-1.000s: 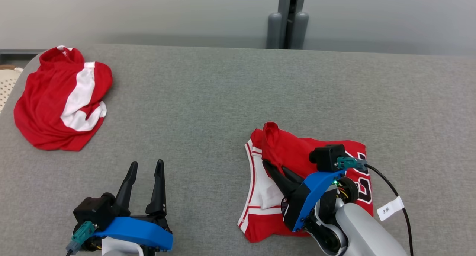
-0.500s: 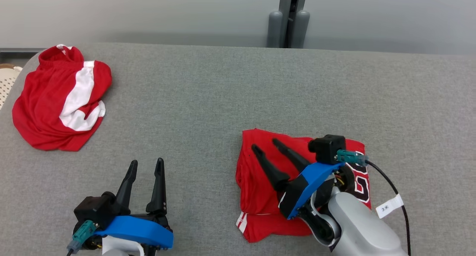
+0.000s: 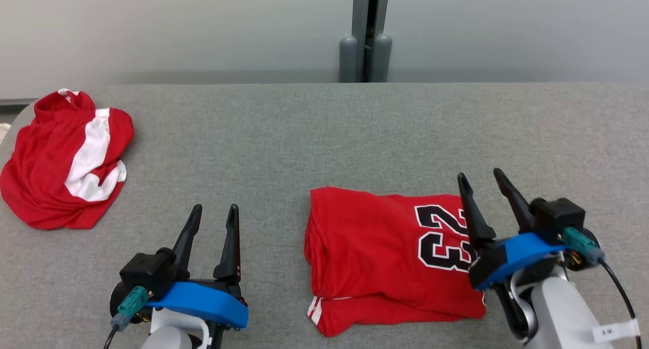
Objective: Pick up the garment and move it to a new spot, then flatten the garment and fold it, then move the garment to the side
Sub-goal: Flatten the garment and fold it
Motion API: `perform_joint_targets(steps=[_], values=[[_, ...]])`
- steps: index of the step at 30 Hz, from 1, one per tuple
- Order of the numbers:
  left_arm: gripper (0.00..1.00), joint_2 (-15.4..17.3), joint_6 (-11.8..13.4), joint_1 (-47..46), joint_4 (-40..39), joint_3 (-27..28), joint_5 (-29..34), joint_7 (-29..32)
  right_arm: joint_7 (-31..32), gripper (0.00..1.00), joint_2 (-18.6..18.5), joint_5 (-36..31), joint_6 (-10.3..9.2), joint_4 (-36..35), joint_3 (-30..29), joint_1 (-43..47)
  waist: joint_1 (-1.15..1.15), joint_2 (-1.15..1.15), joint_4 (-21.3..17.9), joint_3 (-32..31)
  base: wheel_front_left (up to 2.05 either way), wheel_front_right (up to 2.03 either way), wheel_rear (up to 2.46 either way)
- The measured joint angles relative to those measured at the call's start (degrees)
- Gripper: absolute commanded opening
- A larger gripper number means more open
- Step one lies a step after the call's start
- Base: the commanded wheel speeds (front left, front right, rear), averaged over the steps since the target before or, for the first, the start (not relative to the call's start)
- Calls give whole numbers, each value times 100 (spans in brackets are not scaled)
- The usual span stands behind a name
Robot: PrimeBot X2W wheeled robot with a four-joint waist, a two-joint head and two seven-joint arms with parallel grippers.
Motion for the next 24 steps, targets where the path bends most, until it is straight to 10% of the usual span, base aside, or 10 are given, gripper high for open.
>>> perform_joint_targets(steps=[9, 24], values=[[100, -182, 2, 278, 281, 293, 196, 0, -104, 100, 16, -480, 0, -524, -867, 988, -1, 0, -69, -337, 0, 0, 0], [100, -370, -119, 690, 465, 799, 505, 0, -290, 100, 22, -172, 0, -412, -612, 1397, -1, 0, -124, -532, 0, 0, 0]])
